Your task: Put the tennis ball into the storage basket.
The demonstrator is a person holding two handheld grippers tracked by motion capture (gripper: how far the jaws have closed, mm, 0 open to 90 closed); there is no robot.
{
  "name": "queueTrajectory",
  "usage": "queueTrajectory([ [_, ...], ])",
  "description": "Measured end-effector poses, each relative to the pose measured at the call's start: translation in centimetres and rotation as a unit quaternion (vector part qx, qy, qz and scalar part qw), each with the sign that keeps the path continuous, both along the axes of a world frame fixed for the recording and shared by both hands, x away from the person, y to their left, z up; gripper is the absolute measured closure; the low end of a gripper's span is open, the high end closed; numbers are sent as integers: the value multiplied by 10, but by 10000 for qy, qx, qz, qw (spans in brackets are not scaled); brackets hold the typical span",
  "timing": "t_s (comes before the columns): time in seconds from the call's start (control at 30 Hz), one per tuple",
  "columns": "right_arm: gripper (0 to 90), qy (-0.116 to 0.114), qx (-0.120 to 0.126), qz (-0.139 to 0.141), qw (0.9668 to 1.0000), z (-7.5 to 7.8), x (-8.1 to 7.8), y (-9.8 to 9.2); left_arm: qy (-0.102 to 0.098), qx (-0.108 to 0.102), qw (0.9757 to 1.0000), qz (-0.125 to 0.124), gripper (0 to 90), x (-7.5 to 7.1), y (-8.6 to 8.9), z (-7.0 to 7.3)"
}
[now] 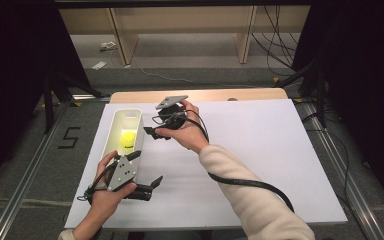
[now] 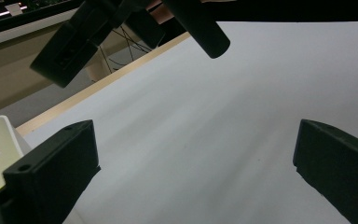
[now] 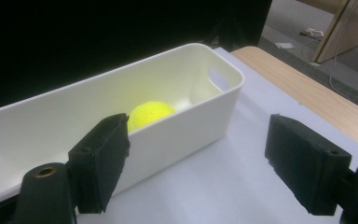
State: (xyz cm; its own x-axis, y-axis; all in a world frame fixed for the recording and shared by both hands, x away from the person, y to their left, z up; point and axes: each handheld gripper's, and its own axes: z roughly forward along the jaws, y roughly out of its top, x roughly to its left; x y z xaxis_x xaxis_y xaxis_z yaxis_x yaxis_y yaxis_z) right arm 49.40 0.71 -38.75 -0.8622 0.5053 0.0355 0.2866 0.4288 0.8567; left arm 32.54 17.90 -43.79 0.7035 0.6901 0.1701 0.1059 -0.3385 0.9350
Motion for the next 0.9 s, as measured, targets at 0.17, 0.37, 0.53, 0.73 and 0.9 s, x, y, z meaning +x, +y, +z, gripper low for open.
queueTrajectory([
  [0.17, 227, -36, -5, -53, 10000, 1, -4, -15, -4, -12, 10000, 8, 0, 0, 0, 0],
  [0.37, 226, -73, 34, -175, 9998, 3, -8, -36, -8, -4, 10000, 8, 0, 0, 0, 0],
  [0.53, 226, -78, 57, -278, 9996, 2, -12, -52, -4, -8, 10000, 23, 0, 0, 0, 0],
  [0.73, 226, -77, 63, -386, 9992, 1, -15, -69, -118, 46, 9999, 40, 0, 1, 1, 1],
  [0.9, 225, -69, 72, -451, 9989, -1, -18, -80, -12, -27, 10000, 8, 0, 0, 0, 0],
])
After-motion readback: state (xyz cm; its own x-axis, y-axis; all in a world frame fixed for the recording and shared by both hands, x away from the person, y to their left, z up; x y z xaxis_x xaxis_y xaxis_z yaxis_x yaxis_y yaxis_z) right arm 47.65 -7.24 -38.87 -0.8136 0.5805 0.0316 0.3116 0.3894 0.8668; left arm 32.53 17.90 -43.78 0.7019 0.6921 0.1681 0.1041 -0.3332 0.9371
